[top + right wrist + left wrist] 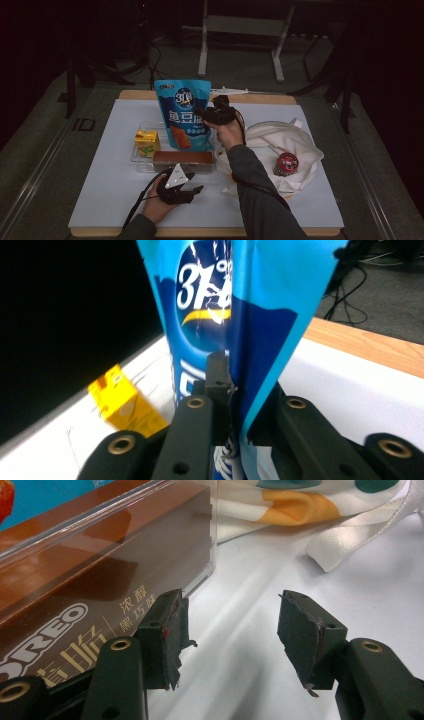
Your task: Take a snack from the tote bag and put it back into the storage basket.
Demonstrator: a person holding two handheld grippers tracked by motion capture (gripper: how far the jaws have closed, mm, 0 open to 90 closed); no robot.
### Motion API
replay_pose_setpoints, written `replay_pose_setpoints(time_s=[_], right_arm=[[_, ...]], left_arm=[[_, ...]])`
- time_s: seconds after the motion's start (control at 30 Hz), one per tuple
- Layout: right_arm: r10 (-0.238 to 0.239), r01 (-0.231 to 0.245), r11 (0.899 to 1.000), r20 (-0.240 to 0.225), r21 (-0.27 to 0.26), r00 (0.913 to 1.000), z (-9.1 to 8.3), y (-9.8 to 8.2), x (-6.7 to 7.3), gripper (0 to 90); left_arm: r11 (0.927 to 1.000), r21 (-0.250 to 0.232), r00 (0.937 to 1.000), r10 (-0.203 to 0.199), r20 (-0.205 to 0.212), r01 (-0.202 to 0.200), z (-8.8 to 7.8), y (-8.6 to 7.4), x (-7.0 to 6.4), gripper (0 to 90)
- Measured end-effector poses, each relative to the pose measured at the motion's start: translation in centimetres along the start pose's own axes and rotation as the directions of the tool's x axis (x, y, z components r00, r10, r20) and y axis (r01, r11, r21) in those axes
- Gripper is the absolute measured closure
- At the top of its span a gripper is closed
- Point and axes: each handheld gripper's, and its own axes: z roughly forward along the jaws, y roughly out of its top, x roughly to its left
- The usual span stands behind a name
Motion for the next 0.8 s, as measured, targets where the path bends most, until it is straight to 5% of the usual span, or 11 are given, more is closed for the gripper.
replay_pose_setpoints(time_s=[0.1,0.4,0.63,0.8], right_arm=[[-0.069,0.068,0.996,0.016,0.05,0.9975,-0.4,-0.3,0.3,76.6],[-0.116,0.116,0.986,-0.003,0.12,0.9932,-1.6,-1.6,-0.2,65.8],[-0.178,0.165,0.962,0.043,0.216,0.9831,-1.8,-2.2,-0.7,68.5],[-0.181,0.166,0.96,0.045,0.225,0.9825,-1.8,-2.3,-1.2,72.8]], left_arm=[[1.0,0.002,1.0,-0.001,-0.001,0.001,0.0,0.0,0.0,44.2],[1.0,0.003,1.0,0.0,0.0,0.0,0.0,0.0,0.0,44.2],[1.0,0.004,1.0,-0.001,-0.001,0.001,0.0,0.0,0.0,44.2],[1.0,0.005,1.0,0.001,-0.001,-0.001,0.0,0.0,0.0,44.2]])
